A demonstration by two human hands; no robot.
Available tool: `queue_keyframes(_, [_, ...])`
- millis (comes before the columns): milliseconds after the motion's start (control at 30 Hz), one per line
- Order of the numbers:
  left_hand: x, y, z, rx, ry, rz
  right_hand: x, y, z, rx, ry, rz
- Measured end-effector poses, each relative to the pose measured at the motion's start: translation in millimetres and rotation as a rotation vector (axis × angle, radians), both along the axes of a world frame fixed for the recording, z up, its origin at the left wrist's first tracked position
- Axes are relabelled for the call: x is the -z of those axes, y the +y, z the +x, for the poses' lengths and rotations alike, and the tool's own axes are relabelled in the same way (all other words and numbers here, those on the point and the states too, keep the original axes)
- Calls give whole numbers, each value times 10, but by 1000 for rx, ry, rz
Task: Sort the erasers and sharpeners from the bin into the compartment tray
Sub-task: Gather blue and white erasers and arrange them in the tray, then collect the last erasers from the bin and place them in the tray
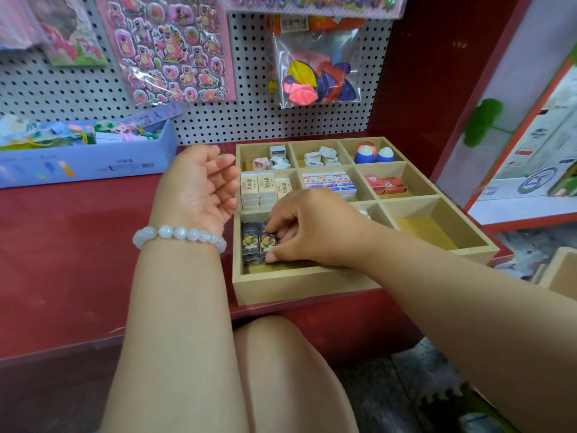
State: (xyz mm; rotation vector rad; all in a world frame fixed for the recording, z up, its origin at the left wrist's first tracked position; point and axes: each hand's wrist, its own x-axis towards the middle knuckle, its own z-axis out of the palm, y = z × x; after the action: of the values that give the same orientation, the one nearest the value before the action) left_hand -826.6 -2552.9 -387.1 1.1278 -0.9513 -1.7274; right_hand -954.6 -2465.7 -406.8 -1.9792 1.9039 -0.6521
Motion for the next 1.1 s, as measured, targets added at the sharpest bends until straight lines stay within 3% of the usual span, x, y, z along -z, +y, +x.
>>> queue_keyframes(433, [-93,224,-239,12,25,-151,-172,155,-54,-53,189,-143])
queue_keyframes(733, [-218,945,-827,272,-62,-351,-436,1154,-853,258,91,-274])
queue_keyframes(1100, [240,2015,-1992,671,-397,-677,-292,2430,-1815,580,88,-141])
